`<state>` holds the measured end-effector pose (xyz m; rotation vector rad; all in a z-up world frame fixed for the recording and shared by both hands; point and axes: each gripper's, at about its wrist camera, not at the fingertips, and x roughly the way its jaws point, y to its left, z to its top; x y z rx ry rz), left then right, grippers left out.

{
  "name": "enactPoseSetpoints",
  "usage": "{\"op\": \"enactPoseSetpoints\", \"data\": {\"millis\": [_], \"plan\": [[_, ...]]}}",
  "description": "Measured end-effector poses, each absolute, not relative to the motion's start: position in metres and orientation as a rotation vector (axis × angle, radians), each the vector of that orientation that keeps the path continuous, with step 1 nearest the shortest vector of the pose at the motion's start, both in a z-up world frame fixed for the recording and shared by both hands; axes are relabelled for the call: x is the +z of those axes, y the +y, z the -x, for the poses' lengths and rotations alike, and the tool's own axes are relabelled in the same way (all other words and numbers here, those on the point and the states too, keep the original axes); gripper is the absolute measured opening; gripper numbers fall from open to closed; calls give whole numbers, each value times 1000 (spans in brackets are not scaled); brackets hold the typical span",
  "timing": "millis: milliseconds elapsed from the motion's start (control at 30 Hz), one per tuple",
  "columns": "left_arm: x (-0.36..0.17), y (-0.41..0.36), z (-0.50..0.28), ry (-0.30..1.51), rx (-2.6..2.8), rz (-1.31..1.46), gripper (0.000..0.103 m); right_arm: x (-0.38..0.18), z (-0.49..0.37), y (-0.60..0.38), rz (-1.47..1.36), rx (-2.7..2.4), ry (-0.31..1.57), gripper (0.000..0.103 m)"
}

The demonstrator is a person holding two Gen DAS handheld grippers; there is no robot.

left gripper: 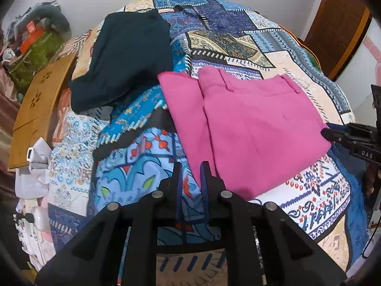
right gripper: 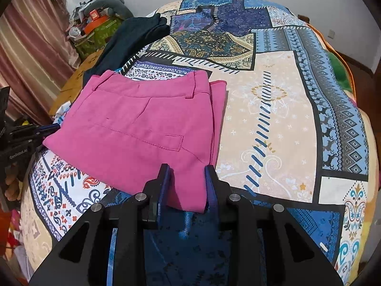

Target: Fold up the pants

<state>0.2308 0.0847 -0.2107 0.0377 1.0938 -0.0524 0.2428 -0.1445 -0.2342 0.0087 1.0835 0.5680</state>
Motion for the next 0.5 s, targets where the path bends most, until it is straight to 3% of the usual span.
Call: {"op": "enactPoseSetpoints", "data": {"millis": [167,400,500], "plan": [[-183,89,-243,1030,-36,-45,18,-232,-241,-139,36,558,1074,29],[-173,74,-289,1031,-85,-13,49,-229,-243,-136,77,563,1079,29],[-182,64,-310,1063,-122,-4,51,-229,-244,-134,96,570,1085,29]]}}
